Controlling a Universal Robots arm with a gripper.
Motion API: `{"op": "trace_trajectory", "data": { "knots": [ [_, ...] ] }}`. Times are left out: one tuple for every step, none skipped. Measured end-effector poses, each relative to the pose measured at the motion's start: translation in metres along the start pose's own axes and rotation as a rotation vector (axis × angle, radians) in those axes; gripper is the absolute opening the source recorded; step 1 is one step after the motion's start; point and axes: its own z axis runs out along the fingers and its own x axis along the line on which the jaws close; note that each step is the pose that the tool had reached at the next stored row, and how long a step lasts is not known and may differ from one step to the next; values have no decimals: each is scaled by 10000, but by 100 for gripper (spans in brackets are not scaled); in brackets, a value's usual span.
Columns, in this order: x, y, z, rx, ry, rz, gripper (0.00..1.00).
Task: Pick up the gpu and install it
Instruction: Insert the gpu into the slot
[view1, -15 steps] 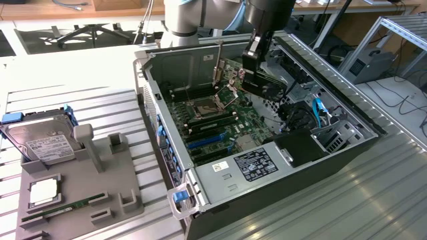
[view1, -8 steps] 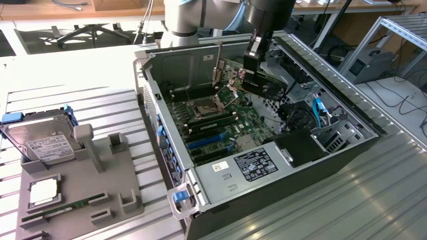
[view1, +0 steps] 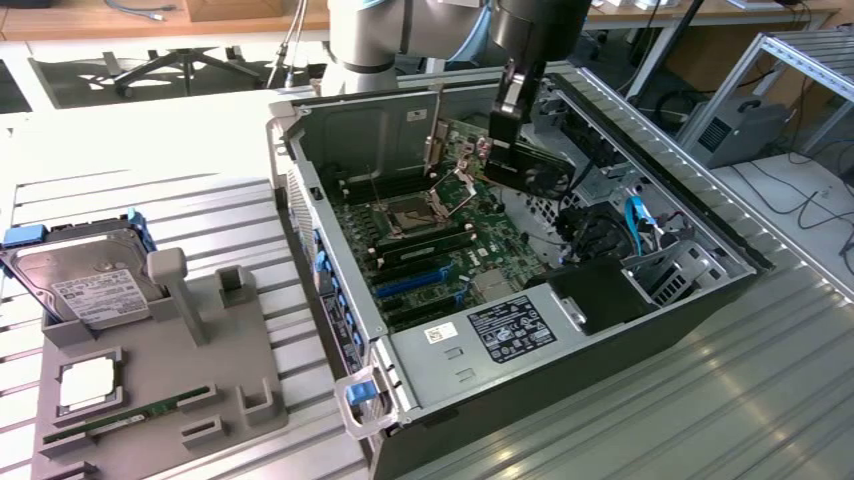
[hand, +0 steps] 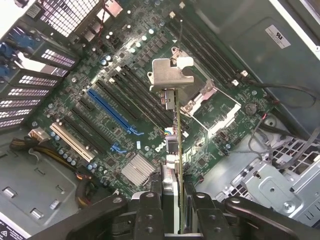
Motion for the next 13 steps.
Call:
{"op": "trace_trajectory", "data": {
  "knots": [
    [0, 0, 0, -2, -3, -51, 27],
    [0, 0, 0, -4, -7, -116, 27],
    [0, 0, 0, -5, -11, -172, 27],
    [0, 0, 0, -6, -14, -219, 27],
    [0, 0, 0, -8, -17, -269, 27],
    [0, 0, 0, -9, -20, -320, 27],
    [0, 0, 0, -11, -24, -380, 27],
    [0, 0, 0, -13, -29, -460, 27],
    [0, 0, 0, -15, -32, -507, 27],
    [0, 0, 0, -17, -35, -551, 27],
    [0, 0, 0, -18, -39, -616, 27],
    [0, 0, 0, -20, -43, -681, 27],
    [0, 0, 0, -21, -46, -732, 27]
  ]
}}
